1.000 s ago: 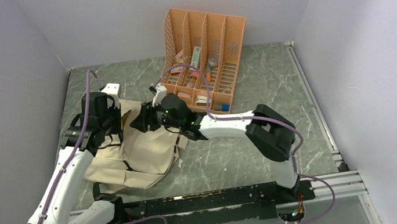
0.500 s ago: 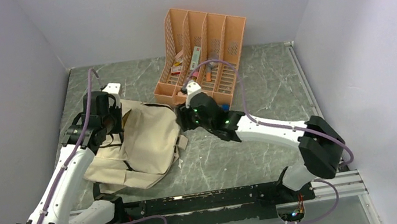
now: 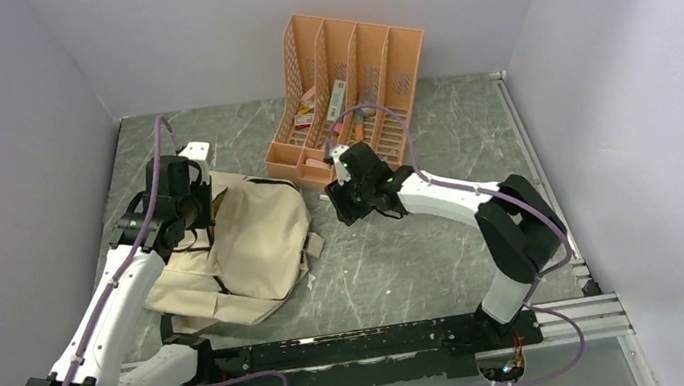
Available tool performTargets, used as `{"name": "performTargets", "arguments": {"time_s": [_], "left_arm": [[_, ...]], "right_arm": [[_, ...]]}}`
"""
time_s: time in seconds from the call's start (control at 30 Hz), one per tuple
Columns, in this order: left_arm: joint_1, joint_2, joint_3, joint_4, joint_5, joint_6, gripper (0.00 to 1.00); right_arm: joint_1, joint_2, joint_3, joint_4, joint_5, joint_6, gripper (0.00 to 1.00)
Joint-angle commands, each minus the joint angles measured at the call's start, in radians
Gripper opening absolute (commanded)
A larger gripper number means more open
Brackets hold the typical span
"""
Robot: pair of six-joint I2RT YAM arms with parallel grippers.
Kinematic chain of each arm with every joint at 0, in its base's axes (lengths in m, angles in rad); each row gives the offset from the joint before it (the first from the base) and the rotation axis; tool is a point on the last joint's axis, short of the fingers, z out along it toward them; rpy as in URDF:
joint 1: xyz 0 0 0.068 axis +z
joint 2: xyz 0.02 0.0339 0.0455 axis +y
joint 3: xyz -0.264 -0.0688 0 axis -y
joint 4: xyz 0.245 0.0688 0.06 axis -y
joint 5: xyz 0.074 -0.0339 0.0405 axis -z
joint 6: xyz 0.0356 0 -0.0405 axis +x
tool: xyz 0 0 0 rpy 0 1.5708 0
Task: Pack the student bag
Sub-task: Pick up the stationery from the center of the board.
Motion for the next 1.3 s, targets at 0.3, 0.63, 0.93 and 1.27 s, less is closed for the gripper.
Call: {"name": "performTargets", "arguments": {"time_s": [0.3,0.63,0.93,1.27], "left_arm": [[-0.013,-0.027,-0.005,0.05,0.01,0.008,0.05],[-0.013,-0.023,-0.004,0.055,0.016,0.01,0.05],[-0.013,-0.002,0.007,0.056,0.021,0.01,0.05],[-0.013,0.002,0.007,0.055,0.021,0.01,0.05]], "right_arm": [[0.0,0.195,0.212,-0.056,-0.044,-0.248,0.57],[0.0,0.301,0.299,-0.097,0.012,-0.353,0.57],[0.001,0.354,0.305,-0.119,0.097,-0.391,0.57],[-0.004,0.402,0.341,-0.236,-0.049,-0.392,0.42]]}}
